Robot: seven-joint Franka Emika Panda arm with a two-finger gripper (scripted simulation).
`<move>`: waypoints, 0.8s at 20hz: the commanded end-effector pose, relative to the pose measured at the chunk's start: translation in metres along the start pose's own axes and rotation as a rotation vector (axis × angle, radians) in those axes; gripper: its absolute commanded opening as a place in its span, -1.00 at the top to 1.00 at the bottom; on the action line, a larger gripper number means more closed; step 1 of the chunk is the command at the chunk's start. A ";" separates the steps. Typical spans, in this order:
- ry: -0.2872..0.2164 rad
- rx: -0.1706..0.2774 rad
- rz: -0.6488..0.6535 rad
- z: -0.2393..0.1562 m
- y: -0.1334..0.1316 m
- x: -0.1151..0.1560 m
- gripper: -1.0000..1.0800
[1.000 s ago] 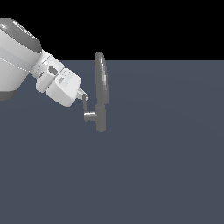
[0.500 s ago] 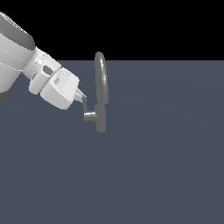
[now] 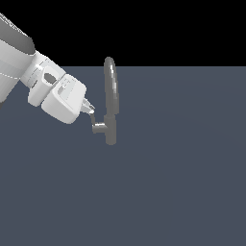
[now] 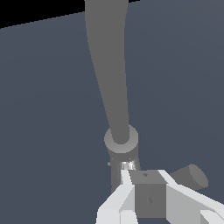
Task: Turn on the faucet by rotating a designated handle.
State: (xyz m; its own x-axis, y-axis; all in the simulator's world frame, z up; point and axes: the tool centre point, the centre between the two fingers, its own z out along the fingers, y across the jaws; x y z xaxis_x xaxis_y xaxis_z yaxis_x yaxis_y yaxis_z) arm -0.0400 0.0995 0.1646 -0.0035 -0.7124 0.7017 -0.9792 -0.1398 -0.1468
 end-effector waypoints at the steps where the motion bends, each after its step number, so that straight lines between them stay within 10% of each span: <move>1: 0.006 -0.020 -0.008 0.008 0.018 -0.003 1.00; 16: 0.004 -0.009 -0.007 0.022 0.051 -0.021 1.00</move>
State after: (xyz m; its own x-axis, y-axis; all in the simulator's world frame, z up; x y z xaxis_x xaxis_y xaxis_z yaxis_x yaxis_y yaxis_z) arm -0.0777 0.0984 0.1392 0.0002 -0.7141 0.7000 -0.9777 -0.1472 -0.1499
